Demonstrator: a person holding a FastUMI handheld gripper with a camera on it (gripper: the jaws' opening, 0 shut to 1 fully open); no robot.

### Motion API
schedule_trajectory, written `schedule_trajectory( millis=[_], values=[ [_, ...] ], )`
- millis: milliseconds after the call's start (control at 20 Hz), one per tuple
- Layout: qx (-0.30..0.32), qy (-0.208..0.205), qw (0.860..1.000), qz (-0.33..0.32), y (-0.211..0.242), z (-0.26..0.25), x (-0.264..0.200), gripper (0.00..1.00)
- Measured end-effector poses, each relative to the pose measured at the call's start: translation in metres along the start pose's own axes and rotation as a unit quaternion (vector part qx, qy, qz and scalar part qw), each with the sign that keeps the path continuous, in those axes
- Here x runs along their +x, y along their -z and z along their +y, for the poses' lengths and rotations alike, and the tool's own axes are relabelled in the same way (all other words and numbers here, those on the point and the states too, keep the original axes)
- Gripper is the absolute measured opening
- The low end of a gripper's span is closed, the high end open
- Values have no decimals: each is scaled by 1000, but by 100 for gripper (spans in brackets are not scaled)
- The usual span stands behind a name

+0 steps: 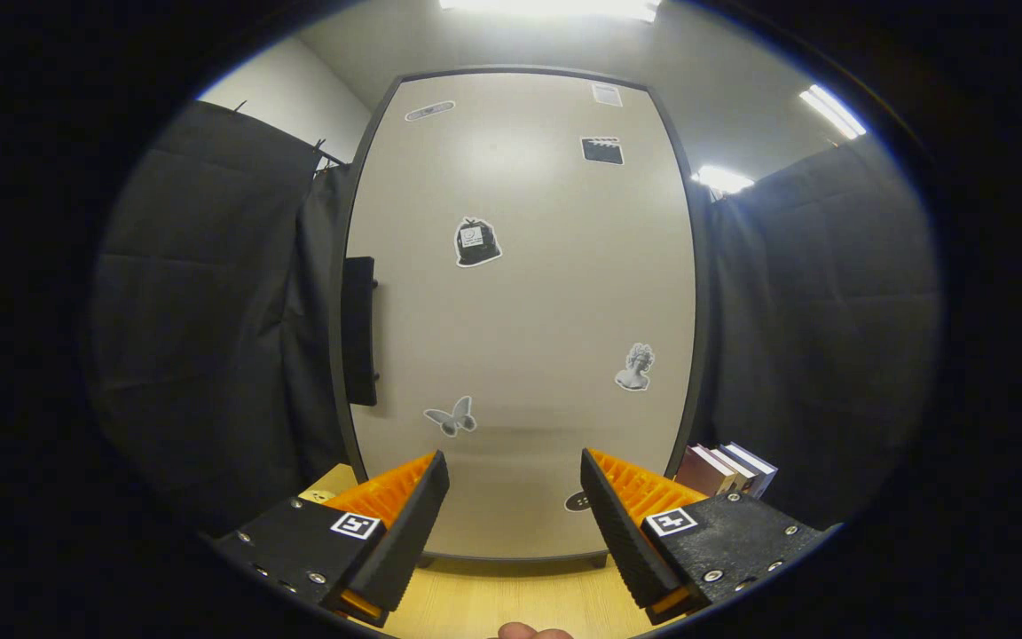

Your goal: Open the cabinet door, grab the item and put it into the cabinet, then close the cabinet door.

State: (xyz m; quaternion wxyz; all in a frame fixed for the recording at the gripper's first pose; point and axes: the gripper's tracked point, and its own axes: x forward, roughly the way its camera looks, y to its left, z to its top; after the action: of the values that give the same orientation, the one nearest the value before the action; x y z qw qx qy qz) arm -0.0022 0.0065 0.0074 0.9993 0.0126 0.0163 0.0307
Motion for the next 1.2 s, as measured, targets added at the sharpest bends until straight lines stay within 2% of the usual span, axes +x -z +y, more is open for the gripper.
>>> schedule_trajectory(
  millis=[150,350,500,600,950,1050,1100,1200],
  values=[
    [-1,-8,1000,17,1,11,12,93],
    [29,-43,998,41,-8,46,30,93],
    [35,-46,998,11,-35,69,49,93],
    [42,-54,997,21,-38,89,61,93],
    [0,-74,997,27,-38,136,93,90],
    [3,-73,997,37,-33,140,102,77],
    [12,-70,996,49,-30,138,102,54],
    [27,-71,996,53,-30,140,103,40]
  ],
)
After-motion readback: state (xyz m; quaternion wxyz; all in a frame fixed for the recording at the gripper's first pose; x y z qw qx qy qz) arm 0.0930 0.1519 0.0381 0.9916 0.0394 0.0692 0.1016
